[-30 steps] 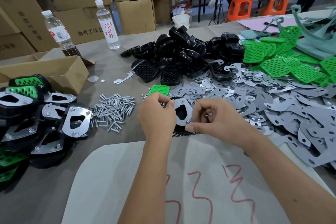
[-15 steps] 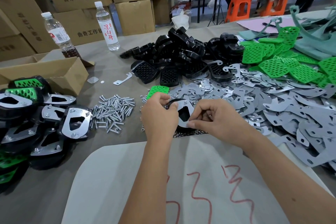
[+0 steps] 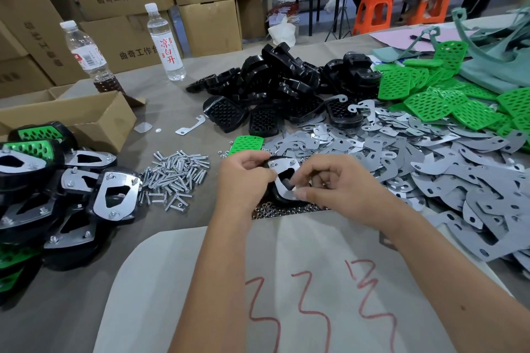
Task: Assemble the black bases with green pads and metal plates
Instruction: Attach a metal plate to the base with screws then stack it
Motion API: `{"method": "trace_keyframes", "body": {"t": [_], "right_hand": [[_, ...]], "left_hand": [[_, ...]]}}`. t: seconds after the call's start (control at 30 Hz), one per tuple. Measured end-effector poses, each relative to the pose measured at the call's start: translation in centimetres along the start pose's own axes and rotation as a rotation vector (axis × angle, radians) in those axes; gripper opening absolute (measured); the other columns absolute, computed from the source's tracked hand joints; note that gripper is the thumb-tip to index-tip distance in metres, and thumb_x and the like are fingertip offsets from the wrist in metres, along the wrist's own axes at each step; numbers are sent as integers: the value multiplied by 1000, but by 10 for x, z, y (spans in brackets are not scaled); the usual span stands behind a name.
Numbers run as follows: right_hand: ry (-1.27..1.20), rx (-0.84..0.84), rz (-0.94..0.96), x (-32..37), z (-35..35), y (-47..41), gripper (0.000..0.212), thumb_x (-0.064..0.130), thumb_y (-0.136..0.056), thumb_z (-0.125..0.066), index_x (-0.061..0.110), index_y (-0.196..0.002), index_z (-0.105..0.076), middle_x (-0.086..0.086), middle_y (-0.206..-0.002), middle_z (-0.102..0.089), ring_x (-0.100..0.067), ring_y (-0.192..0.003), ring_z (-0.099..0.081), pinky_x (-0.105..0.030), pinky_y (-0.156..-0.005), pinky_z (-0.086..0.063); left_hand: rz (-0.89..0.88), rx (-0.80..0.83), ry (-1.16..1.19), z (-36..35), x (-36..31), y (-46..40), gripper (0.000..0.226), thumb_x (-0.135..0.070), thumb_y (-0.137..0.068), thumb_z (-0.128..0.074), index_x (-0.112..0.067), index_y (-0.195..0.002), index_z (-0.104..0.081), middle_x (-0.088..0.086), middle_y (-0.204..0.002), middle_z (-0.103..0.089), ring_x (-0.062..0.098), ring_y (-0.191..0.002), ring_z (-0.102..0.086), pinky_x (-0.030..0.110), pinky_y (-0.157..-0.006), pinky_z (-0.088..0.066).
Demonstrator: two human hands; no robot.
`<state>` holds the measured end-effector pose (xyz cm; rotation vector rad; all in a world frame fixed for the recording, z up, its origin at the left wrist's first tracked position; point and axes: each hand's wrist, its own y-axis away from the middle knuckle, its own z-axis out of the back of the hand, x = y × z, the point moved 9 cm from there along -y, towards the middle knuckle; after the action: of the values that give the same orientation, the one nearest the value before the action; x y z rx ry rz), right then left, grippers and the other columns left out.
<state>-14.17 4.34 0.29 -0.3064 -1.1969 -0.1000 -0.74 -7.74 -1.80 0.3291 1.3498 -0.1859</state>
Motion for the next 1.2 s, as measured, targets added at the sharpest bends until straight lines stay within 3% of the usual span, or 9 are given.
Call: {"method": "trace_keyframes", "body": {"t": [0.07, 0.17, 0.37, 0.47, 0.6, 0.73, 0.97, 1.07, 1.2], "right_hand": [[44, -2, 7, 1, 0, 0, 8, 11, -83, -86, 15, -83, -79, -9, -87, -67, -19, -68, -48, -30, -64, -42], [86, -85, 9, -1, 1, 0, 20, 15, -81, -88, 11, -73, -71, -10, -77, -64, -16, -60, -45, -29, -58, -39], [56, -4, 24, 2, -2, 0, 11, 8, -85, -84, 17, -82, -79, -12, -91, -65, -19, -68, -48, -28, -65, -41], [94, -58, 23, 2, -2, 0, 14, 12, -83, -86, 15, -77, -74, -13, -84, -64, -18, -64, -45, -27, -62, -39], [82, -21, 49, 5, -3, 1, 13, 7, -84, -84, 18, -81, -77, 4, -84, -65, -30, -66, -45, -22, -63, -40], [106, -79, 21, 2, -2, 1, 19, 13, -83, -86, 12, -74, -70, 1, -70, -59, -15, -59, -42, -25, -59, -37], [143, -41, 66, 5, -3, 0, 17, 7, -84, -83, 20, -79, -73, 9, -81, -62, -15, -63, -45, -21, -64, -39], [176, -81, 72, 4, -2, -1, 19, 14, -82, -86, 17, -75, -69, 15, -71, -57, -8, -58, -41, -17, -59, -36], [217, -109, 90, 10, -4, -1, 25, 25, -72, -94, 25, -81, -71, 18, -72, -58, -5, -54, -43, -13, -55, -33]], "left_hand": [[9, 13, 12, 1, 1, 0, 36, 9, -78, -77, -21, -99, -77, -4, -100, -77, 20, -93, -76, 48, -93, -61], [3, 11, 28, -1, 1, 1, 37, 8, -77, -79, -22, -98, -77, -6, -98, -77, 17, -91, -76, 46, -91, -62], [-25, -71, -10, 0, 1, -1, 30, 3, -70, -80, -25, -81, -77, -5, -81, -77, 17, -73, -72, 34, -74, -57], [-29, -103, -36, -1, 2, -2, 25, -3, -69, -80, -26, -79, -77, -6, -78, -77, 19, -76, -74, 38, -79, -61], [-75, -152, -87, -1, -2, 2, 20, -11, -71, -81, -25, -82, -71, -7, -79, -76, 21, -75, -74, 44, -81, -61], [-116, -195, -145, 0, -7, 5, 17, -16, -74, -84, -22, -78, -69, -6, -71, -73, 21, -69, -71, 44, -78, -60], [-127, -219, -155, 2, -10, 8, 17, -16, -75, -85, -20, -77, -68, -1, -71, -71, 28, -74, -71, 49, -82, -59], [-126, -227, -171, 2, -12, 10, 15, -17, -76, -84, -20, -75, -69, -2, -72, -71, 26, -75, -71, 47, -82, -59], [-142, -252, -213, 3, -15, 13, 14, -18, -77, -82, -21, -75, -68, -5, -72, -69, 23, -74, -68, 45, -80, -58]]}}
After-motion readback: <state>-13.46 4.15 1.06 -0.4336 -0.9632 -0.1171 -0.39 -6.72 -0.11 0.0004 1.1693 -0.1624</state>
